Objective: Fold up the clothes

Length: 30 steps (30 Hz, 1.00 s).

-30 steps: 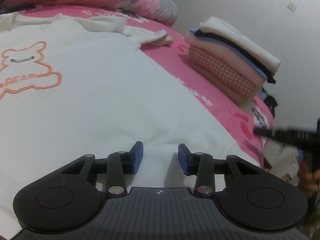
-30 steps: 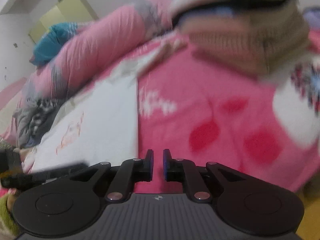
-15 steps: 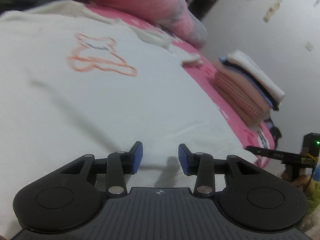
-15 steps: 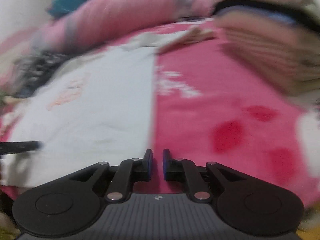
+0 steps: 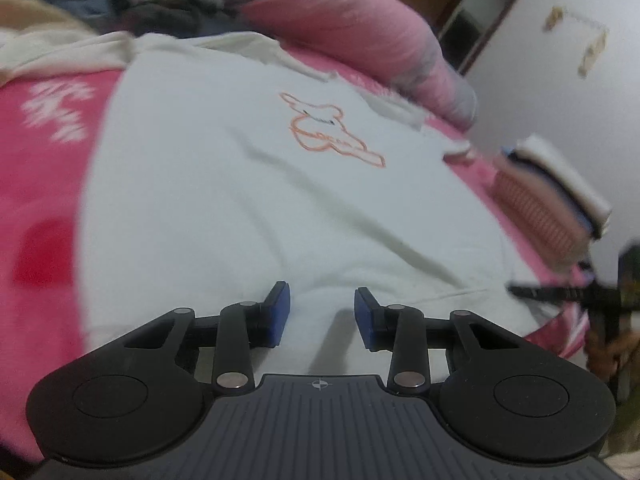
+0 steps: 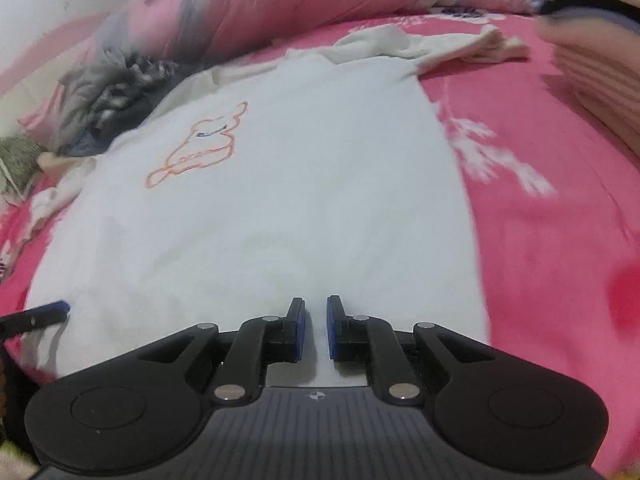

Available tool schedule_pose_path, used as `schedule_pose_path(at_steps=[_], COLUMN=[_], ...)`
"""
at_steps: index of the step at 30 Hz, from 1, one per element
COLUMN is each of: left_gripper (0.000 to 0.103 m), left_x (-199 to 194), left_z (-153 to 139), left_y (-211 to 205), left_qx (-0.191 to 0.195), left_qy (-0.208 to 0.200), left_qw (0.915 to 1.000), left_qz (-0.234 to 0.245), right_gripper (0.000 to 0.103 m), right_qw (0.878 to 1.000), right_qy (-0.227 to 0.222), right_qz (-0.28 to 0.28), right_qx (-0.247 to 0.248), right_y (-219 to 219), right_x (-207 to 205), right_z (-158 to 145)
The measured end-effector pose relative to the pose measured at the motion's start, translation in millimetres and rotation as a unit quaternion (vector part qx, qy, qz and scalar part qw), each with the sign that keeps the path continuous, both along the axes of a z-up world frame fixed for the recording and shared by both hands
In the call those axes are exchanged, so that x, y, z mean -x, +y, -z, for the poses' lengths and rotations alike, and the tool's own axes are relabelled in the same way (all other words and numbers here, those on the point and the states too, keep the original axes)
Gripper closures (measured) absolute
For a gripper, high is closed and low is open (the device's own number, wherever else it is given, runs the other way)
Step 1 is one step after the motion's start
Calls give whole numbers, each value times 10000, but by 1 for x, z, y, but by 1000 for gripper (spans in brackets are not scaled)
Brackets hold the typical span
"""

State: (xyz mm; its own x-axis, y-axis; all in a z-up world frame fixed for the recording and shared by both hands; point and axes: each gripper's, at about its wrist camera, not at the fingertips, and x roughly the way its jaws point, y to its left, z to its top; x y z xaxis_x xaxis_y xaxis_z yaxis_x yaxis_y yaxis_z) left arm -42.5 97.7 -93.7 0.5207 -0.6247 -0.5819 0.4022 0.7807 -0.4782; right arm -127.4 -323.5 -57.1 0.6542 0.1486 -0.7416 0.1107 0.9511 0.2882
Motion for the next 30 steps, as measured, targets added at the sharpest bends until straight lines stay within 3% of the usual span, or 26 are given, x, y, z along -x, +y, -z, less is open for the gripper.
schedule_pose_path(at_steps=[3, 5, 8, 11, 13, 16, 21, 23, 26, 28, 30], left_gripper=[67, 66, 66, 66, 67, 67, 68, 67, 67, 67, 66], left_x=[7, 10, 10, 10, 11, 12, 11, 10, 9, 11, 14], left_z=[-2, -3, -1, 2, 4, 7, 14, 15, 14, 9, 3], left_y=[24, 32, 42, 51, 57, 64, 84, 90, 91, 90, 92], left_qx=[199, 177, 227, 352, 409, 502, 818, 894, 897, 813, 764], left_qy=[152, 144, 169, 233, 251, 272, 453, 474, 463, 369, 269], left_qw=[9995, 9993, 9987, 9977, 9972, 9968, 9946, 9940, 9941, 9952, 9958], left_qz=[-182, -282, -418, -532, -574, -551, -456, -409, -389, -396, -437], right_gripper=[91, 91, 91, 91, 91, 94, 93, 93, 92, 92, 92], right_qw=[9996, 9997, 9957, 9850, 9782, 9815, 9871, 9866, 9824, 9814, 9831], right_qy=[127, -123, -792, -1078, -1056, -290, 152, 28, -573, -732, -530], right_qz=[222, 213, -402, -1311, -1769, -1870, -1595, -1618, -1757, -1761, -1750], right_qx=[-86, -49, -263, -299, -268, 276, 30, 218, 284, 242, 104], right_y=[-3, 8, 51, 113, 145, 167, 150, 154, 177, 195, 211], right_x=[24, 19, -10, -45, -59, -60, -37, -43, -69, -96, -117], right_z=[-21, -39, -56, -47, -31, 10, -4, -20, -35, -29, -9])
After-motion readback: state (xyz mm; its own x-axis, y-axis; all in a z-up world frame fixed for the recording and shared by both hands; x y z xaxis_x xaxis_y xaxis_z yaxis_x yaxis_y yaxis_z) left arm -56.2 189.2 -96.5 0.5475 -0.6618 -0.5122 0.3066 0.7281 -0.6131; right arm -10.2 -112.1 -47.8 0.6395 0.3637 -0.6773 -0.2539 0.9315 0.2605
